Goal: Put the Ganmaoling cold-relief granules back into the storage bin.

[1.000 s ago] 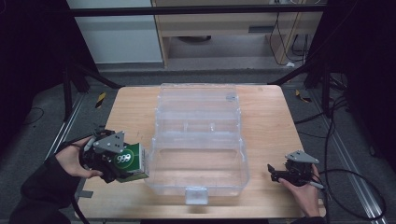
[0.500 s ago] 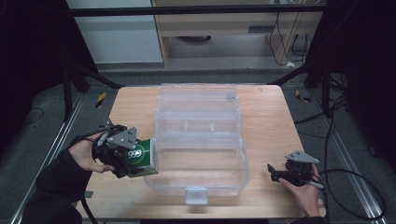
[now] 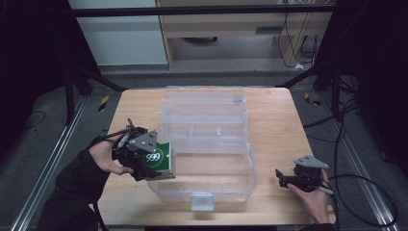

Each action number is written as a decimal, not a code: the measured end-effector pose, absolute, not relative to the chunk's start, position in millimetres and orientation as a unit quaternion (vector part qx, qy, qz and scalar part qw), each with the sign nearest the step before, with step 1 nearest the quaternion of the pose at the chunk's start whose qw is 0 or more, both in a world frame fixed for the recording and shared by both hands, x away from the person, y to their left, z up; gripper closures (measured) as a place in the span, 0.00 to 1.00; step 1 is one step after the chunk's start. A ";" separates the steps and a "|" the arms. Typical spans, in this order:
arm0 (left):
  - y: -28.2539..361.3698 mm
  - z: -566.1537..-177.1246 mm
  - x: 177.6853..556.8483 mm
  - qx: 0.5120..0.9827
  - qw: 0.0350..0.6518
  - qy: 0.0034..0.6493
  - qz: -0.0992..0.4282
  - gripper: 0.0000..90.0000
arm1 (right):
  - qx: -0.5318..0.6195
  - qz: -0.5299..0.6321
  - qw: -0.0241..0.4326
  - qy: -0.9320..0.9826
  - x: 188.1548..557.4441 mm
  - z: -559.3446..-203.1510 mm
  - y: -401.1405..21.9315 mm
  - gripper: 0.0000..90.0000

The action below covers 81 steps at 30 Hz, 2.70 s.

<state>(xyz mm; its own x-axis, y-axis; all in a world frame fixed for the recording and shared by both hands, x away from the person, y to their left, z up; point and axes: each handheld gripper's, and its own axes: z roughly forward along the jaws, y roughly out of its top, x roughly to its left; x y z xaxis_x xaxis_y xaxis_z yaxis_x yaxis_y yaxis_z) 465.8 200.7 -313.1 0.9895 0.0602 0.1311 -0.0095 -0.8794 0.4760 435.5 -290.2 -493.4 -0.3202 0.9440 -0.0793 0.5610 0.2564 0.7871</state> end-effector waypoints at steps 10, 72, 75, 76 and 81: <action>185.9 -323.4 470.8 0.969 0.237 0.002 0.064 0.17 | 0.510 0.337 0.283 0.740 435.6 -493.7 -289.5 0.02; 174.6 -402.8 480.6 0.979 0.201 0.004 0.024 0.16 | 0.503 0.328 0.284 0.748 436.4 -496.0 -288.2 0.02; 174.7 -403.3 480.0 0.979 0.201 0.006 0.026 0.16 | 0.503 0.328 0.284 0.747 436.4 -496.1 -288.0 0.02; 174.7 -403.3 480.0 0.979 0.201 0.006 0.026 0.16 | 0.503 0.328 0.284 0.747 436.4 -496.1 -288.0 0.02; 174.2 -405.2 479.1 0.980 0.198 0.007 0.029 0.16 | 0.502 0.328 0.285 0.748 436.4 -496.0 -288.2 0.02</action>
